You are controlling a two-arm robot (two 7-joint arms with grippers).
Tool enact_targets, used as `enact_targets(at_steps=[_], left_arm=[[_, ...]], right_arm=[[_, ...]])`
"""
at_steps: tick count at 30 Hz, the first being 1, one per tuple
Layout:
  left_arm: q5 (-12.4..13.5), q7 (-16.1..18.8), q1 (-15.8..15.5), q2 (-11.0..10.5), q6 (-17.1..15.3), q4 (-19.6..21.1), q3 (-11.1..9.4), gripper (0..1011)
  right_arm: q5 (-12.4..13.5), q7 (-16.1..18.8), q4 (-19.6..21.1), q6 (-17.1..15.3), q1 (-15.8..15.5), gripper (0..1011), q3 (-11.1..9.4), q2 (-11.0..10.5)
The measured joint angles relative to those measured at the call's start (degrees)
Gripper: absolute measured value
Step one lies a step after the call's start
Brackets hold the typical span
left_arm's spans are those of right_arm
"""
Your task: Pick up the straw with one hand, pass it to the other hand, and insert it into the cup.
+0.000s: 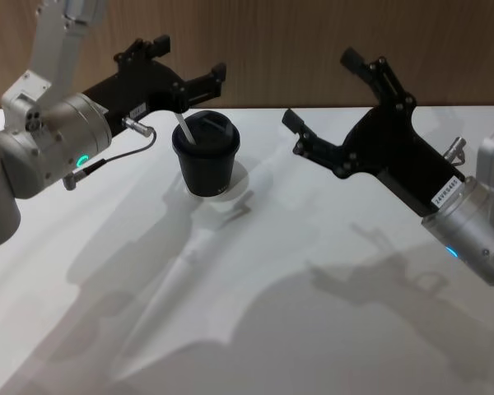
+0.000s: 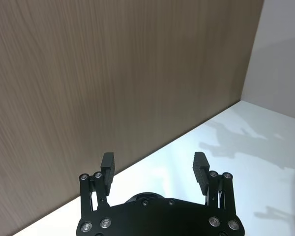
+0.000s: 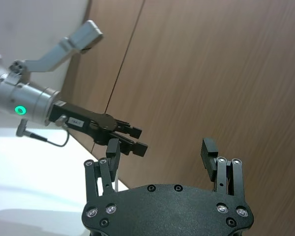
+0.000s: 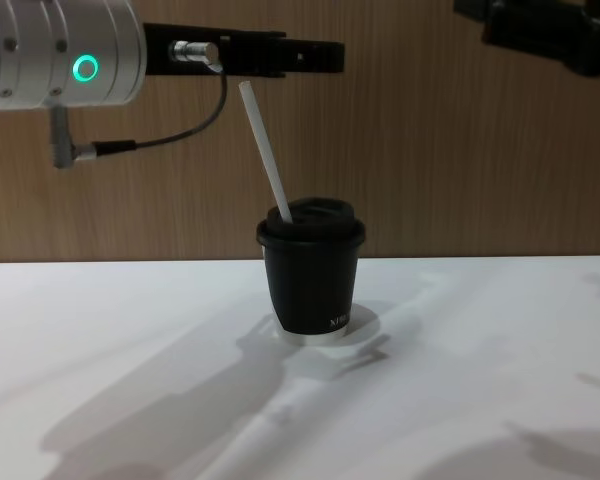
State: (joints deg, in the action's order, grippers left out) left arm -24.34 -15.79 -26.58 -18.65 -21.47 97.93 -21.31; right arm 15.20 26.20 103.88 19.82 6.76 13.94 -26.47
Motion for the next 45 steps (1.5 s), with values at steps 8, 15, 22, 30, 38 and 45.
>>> enact_targets(at_steps=[8, 15, 22, 30, 38, 45], left_arm=[[-1.08, -2.37, 0.75, -0.99, 2.79, -0.27, -0.1, 1000], [-2.37, -5.01, 0.94, -1.69, 4.51, -0.83, -0.54, 1000], [-3.89, -7.31, 0.99, -2.17, 5.59, -1.42, -0.85, 1000], [-5.28, -9.03, 1.04, -2.6, 6.37, -1.89, -1.09, 1000], [-5.89, -9.8, 1.08, -2.78, 6.7, -2.08, -1.19, 1000], [-6.3, -10.27, 1.09, -2.89, 6.89, -2.2, -1.26, 1000]], right_arm=[[2.38, -2.38, 1.19, -6.89, 0.21, 1001, 0.05, 2.01], [4.72, -4.72, 1.62, -12.85, 0.89, 1001, 0.76, 4.14], [6.44, -6.37, 1.84, -16.98, 1.4, 1001, 1.51, 5.68], [7.72, -7.77, 1.92, -19.73, 1.72, 1001, 2.22, 6.8], [8.39, -8.51, 1.98, -21.2, 1.9, 1001, 2.66, 7.42], [8.75, -8.9, 2.01, -21.96, 1.99, 1001, 2.9, 7.74]])
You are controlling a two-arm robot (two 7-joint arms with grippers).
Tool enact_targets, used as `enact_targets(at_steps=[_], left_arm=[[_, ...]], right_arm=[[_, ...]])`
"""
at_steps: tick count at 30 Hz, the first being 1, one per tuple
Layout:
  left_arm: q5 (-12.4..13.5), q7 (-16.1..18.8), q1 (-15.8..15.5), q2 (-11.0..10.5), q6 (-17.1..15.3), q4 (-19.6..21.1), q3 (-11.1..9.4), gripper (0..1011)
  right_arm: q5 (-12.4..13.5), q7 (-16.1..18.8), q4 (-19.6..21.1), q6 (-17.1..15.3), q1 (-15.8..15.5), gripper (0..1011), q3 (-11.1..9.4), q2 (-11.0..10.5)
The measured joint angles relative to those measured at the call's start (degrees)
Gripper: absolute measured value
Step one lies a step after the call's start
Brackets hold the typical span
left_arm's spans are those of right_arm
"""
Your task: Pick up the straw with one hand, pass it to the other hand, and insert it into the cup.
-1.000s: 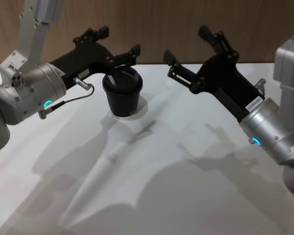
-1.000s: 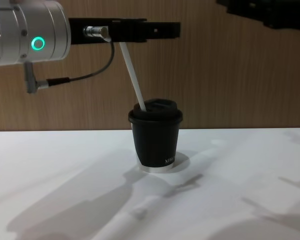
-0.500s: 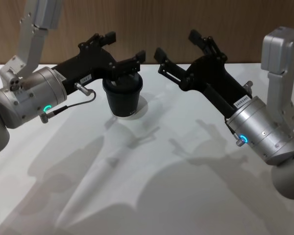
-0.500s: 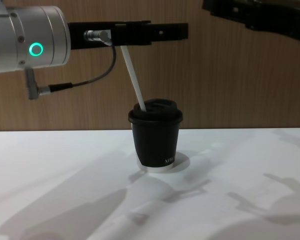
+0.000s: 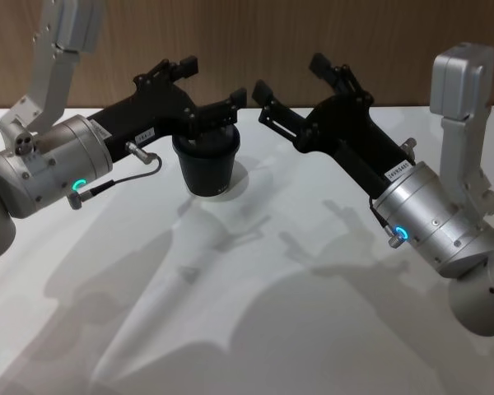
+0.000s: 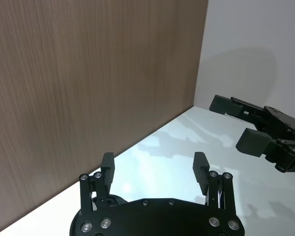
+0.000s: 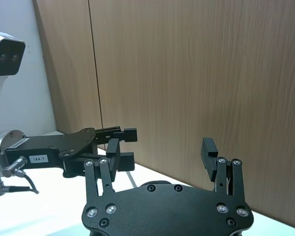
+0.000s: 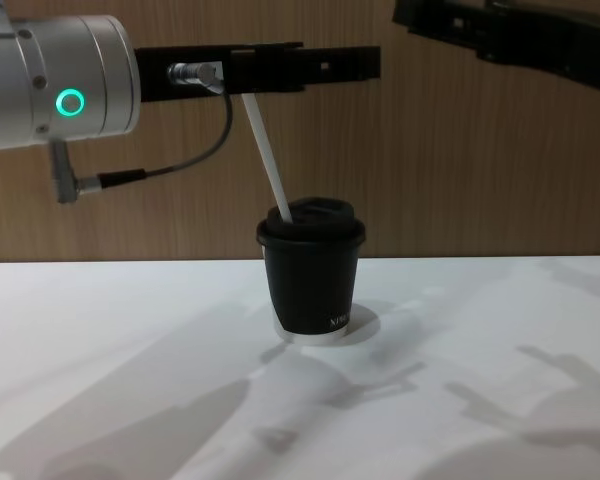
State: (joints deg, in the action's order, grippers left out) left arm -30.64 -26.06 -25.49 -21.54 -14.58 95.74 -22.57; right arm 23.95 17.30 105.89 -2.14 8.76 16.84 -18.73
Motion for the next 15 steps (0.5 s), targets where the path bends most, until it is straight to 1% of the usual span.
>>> enact_targets(at_steps=[15], left_arm=[[-0.29, -0.35, 0.0, -0.08, 0.17, -0.1, -0.05, 1000]], right_arm=[[0.31, -0.37, 0.0, -0.67, 0.09, 1001, 0.17, 0.27]])
